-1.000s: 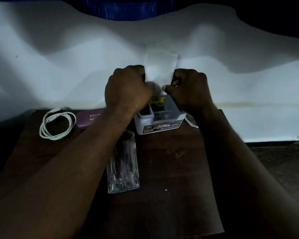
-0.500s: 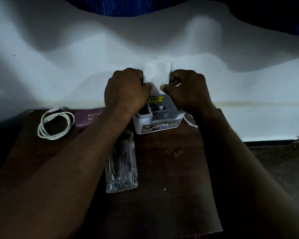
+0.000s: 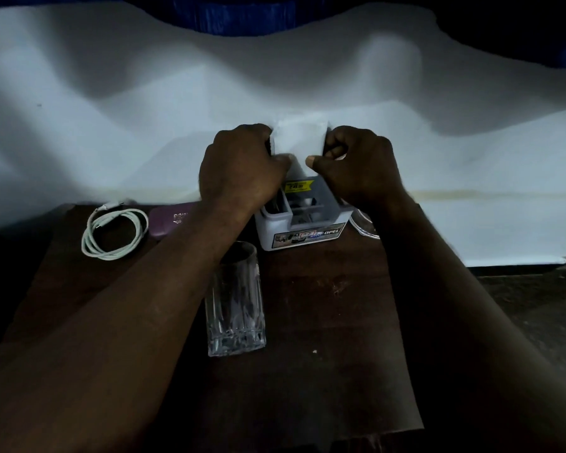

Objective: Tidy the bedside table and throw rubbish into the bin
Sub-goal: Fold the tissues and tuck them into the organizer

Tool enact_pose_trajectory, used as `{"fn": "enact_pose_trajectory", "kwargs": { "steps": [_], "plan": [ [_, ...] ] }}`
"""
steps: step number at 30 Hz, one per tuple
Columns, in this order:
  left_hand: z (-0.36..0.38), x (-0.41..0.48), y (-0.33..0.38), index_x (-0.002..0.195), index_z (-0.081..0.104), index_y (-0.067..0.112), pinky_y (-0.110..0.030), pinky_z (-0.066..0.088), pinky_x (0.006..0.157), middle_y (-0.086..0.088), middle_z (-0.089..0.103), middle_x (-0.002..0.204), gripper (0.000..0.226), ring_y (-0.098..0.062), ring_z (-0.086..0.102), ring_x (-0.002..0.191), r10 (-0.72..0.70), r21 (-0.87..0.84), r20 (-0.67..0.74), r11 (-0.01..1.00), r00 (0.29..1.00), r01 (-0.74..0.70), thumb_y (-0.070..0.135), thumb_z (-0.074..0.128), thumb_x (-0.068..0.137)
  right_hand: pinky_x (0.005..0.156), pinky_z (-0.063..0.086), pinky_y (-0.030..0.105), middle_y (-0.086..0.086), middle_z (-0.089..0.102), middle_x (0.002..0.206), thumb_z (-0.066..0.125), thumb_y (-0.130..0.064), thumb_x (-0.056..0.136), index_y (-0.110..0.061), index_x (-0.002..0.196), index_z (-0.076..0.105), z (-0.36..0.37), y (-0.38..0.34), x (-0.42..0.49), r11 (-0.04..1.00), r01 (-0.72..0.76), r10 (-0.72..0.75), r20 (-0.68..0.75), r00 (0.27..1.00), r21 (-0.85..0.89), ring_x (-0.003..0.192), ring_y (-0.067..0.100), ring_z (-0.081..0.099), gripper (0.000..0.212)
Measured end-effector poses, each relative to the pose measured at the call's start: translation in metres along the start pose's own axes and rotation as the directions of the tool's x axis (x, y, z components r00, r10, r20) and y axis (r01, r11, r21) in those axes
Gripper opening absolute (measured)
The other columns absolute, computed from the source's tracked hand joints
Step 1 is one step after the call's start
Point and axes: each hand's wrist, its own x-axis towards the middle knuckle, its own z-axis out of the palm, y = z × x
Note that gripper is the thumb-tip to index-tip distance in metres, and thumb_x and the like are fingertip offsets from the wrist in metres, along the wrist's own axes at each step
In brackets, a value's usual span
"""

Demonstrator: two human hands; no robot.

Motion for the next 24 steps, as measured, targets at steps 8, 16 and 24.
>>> {"fn": "enact_pose_trajectory", "kwargs": {
  "steps": [8,16,24],
  "plan": [
    [-0.027,-0.043,0.010,0.140,0.046,0.027,-0.034,0.050,0.075,-0.003,0.074,0.098,0.065,-0.029,0.069,0.098,-0.002,-0.052,-0.009,0.999,1.000,0.002,0.043,0.070,0.082,0.076,0.048,0.023,-0.009,0.072,0.095,0.077,-0.046,0.082,-0.028,0.101,0.066,-0.024,-0.029,-0.017,0.989,-0.141,0.144,-0.088,0.986,0.044,0.095,0.014,0.068,0.028],
    [-0.071,-0.113,0.003,0.127,0.055,0.024,-0.041,0.054,0.078,-0.006,0.070,0.106,0.049,-0.033,0.065,0.103,-0.057,0.008,0.076,0.998,0.995,0.057,0.035,0.069,0.082,0.076,0.049,0.027,-0.006,0.074,0.095,0.072,-0.045,0.086,-0.024,0.102,0.065,-0.072,-0.058,-0.099,0.988,-0.152,0.149,-0.131,0.980,-0.009,0.089,0.018,0.070,0.027],
    [-0.084,-0.180,-0.001,0.116,0.059,0.024,-0.043,0.042,0.090,-0.006,0.064,0.113,0.044,-0.033,0.055,0.105,-0.007,0.222,0.124,0.975,0.992,-0.021,0.051,0.050,0.083,0.086,0.057,0.033,-0.013,0.074,0.086,0.082,-0.041,0.078,-0.032,0.084,0.064,-0.055,-0.058,-0.194,0.972,-0.235,0.232,0.168,0.958,0.000,0.093,0.013,0.072,0.021]
  ]
}}
